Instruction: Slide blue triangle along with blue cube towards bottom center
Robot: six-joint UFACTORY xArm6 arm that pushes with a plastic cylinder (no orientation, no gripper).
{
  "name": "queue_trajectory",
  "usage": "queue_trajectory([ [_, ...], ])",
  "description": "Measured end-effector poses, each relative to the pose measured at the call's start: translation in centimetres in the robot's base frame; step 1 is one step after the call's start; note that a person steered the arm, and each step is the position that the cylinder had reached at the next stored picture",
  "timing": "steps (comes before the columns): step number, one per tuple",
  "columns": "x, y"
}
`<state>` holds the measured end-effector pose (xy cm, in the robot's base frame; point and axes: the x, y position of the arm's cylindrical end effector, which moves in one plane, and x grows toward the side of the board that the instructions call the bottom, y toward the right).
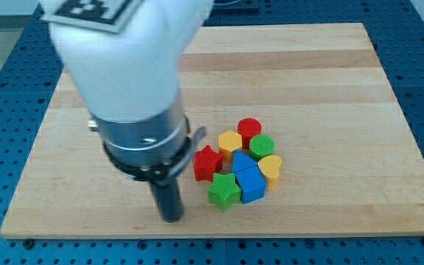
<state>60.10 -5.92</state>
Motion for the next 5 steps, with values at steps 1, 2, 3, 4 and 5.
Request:
queue_trajectory([
  [1,-0.4,3.1],
  [2,-0.7,5.4],
  [3,-1.6,7.0],
  [4,-3.4,8.9],
  [5,-4.0,10.9],
])
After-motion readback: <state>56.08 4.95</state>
